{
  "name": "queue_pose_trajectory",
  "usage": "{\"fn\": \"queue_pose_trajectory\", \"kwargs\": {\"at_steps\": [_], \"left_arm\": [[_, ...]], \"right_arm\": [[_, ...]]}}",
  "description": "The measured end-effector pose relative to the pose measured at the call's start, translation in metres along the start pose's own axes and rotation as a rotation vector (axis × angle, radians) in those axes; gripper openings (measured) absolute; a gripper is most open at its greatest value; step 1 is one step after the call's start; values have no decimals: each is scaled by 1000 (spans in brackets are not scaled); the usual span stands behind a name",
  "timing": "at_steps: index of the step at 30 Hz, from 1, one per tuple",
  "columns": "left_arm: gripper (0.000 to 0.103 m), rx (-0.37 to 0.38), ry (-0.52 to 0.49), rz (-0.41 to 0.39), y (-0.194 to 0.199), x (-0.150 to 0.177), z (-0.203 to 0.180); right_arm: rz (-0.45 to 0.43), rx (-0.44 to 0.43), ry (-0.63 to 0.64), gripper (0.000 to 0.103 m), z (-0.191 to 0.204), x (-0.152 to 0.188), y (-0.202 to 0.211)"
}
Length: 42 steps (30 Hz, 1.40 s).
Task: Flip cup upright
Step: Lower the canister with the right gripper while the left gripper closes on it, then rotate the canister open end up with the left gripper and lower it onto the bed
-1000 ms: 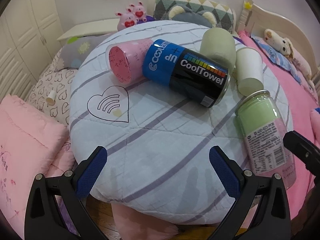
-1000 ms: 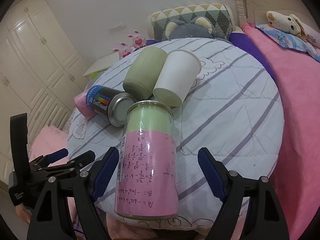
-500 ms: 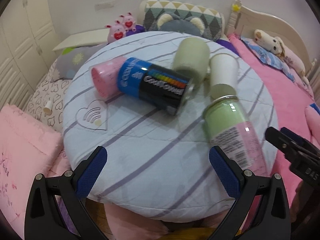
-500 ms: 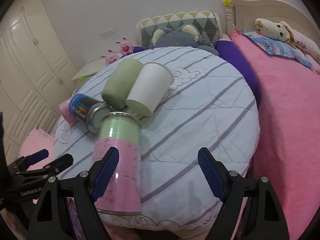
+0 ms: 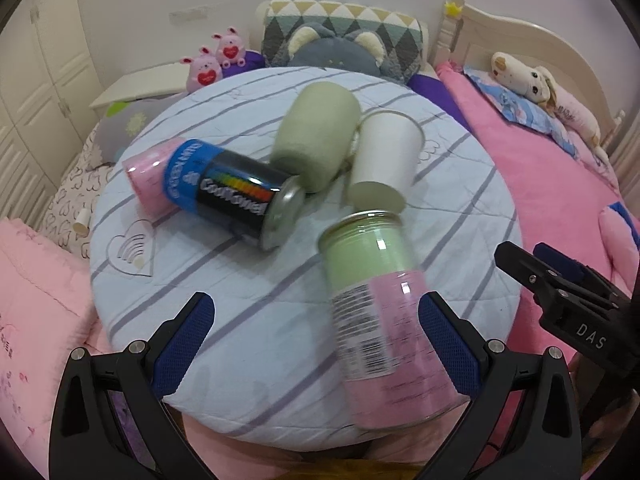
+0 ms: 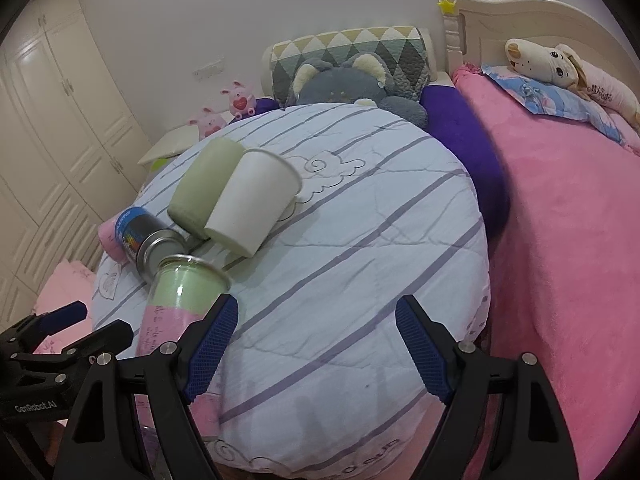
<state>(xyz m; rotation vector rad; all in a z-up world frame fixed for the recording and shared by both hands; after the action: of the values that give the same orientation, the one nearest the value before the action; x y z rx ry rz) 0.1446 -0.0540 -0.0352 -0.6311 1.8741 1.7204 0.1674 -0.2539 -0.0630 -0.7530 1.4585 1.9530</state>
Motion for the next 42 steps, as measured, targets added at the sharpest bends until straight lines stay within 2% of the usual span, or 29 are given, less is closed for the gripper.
{"fn": "queue_pose_trajectory", "kwargs": {"at_steps": [11, 22, 23, 25, 26, 27, 32, 42], "left_arm": [[103, -43, 8, 67, -28, -3, -35], [103, -88, 32, 111, -56, -3, -34], [101, -85, 34, 112, -58, -3, -33], [90, -77, 29, 109, -58, -4, -33], [80, -74, 29, 108, -59, -5, -32], [74, -64, 31, 110, -59, -5, -32], [74, -29, 37, 94, -54, -9, -31], [74, -26, 10, -2, -32, -29, -36]], "right_arm": [[44, -19, 8, 83, -33, 1, -21], [102, -55, 49, 83, -39, 1, -48], [104, -58, 62, 83, -37, 1, -51], [105, -62, 77, 83, -34, 0, -53], [105, -66, 83, 83, -33, -1, -54], [106, -71, 86, 83, -33, -2, -55], [103, -78, 81, 83, -30, -6, -56], [101, -70, 82, 83, -25, -9, -51]]}}
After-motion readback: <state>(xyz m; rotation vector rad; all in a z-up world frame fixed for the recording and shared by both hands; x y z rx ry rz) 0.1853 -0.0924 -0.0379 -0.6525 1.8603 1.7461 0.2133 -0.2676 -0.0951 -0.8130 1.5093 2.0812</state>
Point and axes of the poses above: each gripper's, at about its wrist camera, not at the fingertips, and y roughly against the way its jaws point, z to its left, x to its underside, the point moved 5 cm from there along -y, roughly the way its jaws point, and after that the axes turned 8 degrees about -z, right-handed, at the moved point
